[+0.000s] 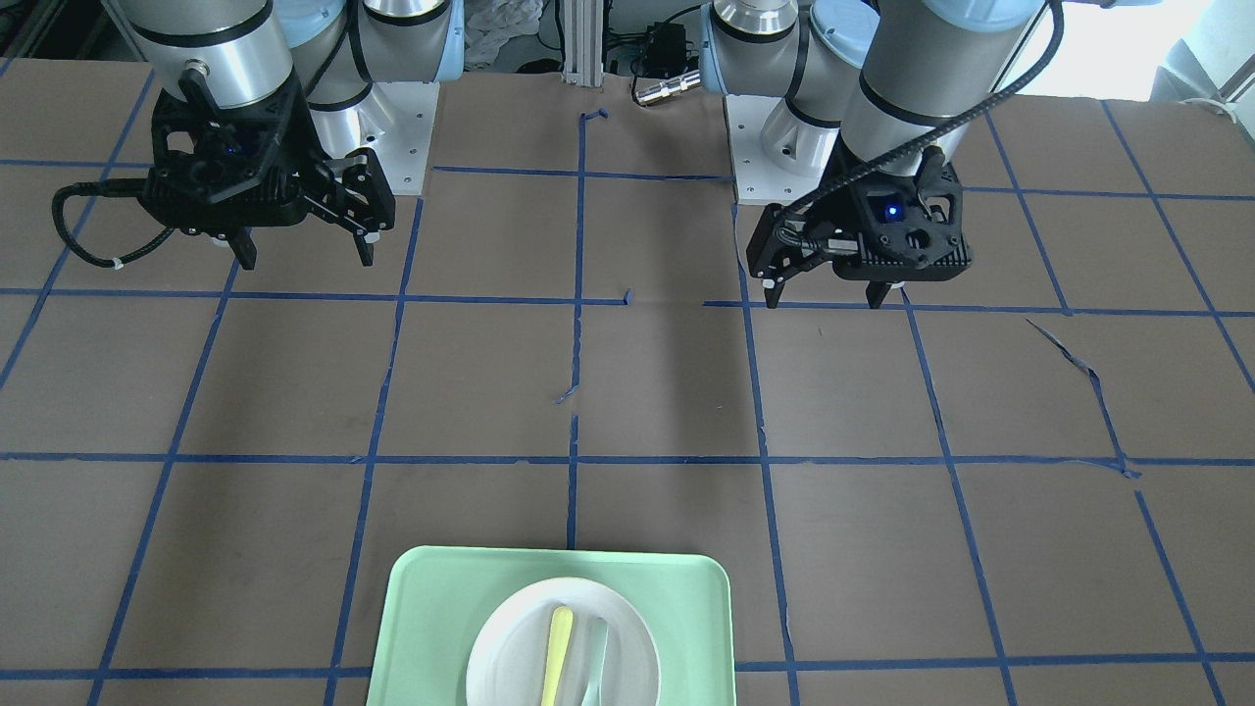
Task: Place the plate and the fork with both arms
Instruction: 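Raise the left gripper and draw it back from the tray, then move the right gripper over the plate above the yellow fork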
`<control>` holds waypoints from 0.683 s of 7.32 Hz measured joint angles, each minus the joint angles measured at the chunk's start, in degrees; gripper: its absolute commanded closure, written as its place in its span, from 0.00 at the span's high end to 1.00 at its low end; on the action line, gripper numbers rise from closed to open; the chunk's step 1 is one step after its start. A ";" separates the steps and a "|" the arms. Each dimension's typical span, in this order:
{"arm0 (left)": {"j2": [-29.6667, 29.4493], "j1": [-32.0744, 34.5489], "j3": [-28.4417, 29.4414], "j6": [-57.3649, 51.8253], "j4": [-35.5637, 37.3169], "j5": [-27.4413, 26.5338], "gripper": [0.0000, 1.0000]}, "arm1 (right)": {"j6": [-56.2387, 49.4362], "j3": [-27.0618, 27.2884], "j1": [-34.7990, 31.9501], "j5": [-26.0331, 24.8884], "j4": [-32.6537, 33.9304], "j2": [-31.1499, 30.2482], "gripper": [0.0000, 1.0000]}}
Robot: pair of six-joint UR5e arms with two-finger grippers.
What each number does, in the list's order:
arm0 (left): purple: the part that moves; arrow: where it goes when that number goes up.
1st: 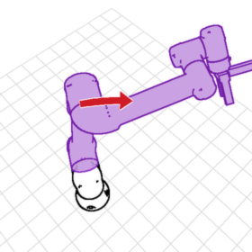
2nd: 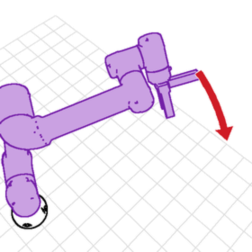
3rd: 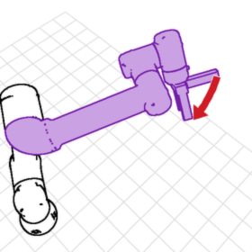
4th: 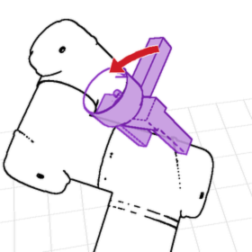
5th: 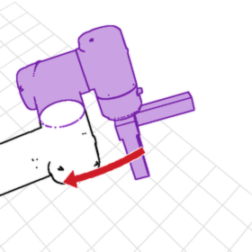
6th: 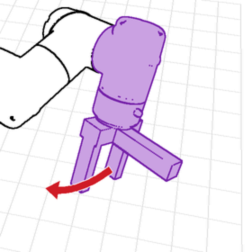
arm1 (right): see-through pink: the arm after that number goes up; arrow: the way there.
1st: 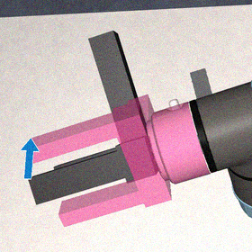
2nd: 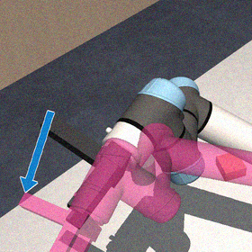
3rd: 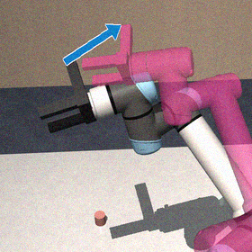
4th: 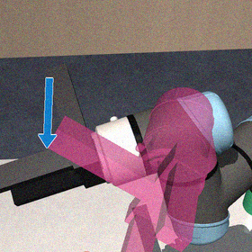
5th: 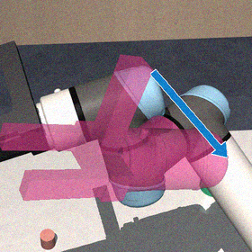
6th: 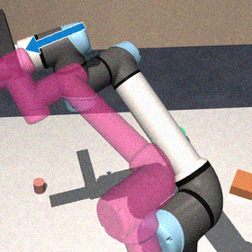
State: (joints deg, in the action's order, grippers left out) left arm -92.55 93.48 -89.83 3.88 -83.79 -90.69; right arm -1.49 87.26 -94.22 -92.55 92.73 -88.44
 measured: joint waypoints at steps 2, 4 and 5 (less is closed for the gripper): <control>-0.12 0.72 2.25 -0.55 -3.08 -0.16 1.00 | -0.06 0.13 0.00 -0.02 0.04 -0.01 1.00; -0.04 0.78 2.26 -0.75 -3.59 -0.21 1.00 | 0.07 0.97 0.00 -0.06 0.30 -0.04 1.00; 0.01 0.81 2.18 -0.79 -3.63 -0.17 1.00 | 0.17 1.27 -0.01 -0.01 1.94 0.39 1.00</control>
State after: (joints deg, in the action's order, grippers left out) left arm -92.54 94.28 -87.65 3.09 -87.43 -90.87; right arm -1.32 88.53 -94.23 -92.56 94.67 -88.06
